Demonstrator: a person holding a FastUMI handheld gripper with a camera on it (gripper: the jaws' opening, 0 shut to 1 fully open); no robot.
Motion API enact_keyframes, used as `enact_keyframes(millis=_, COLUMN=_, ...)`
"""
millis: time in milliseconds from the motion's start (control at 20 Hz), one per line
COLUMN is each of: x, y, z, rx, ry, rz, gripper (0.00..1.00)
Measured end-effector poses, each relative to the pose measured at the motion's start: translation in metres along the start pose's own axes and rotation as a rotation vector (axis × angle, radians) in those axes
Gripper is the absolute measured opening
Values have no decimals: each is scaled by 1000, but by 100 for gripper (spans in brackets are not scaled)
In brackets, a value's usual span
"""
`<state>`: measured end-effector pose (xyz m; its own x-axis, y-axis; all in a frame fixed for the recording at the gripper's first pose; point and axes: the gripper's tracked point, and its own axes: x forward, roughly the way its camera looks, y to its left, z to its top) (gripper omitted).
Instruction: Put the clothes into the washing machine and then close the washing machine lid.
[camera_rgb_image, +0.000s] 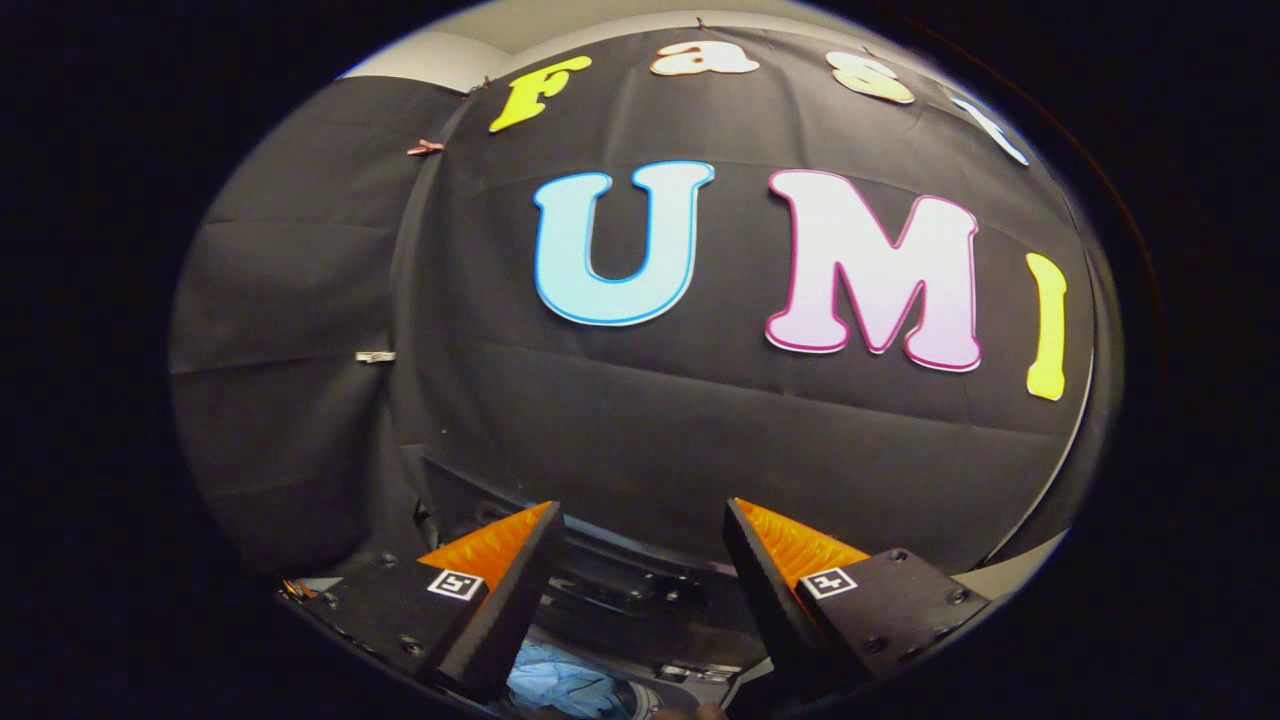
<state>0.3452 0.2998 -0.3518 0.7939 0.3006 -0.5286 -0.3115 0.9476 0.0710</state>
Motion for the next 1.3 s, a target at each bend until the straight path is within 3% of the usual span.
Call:
enact_keyframes(millis=450, x=38, y=-51, z=-21, rx=85, ry=90, rz=-151, gripper=99)
enact_keyframes(millis=900, x=48, y=-56, z=-42, rx=229, ry=193, rz=-147, gripper=100)
enact_keyframes(millis=1300, x=33, y=-54, z=-45, rx=207, ry=174, rz=-176, gripper=100)
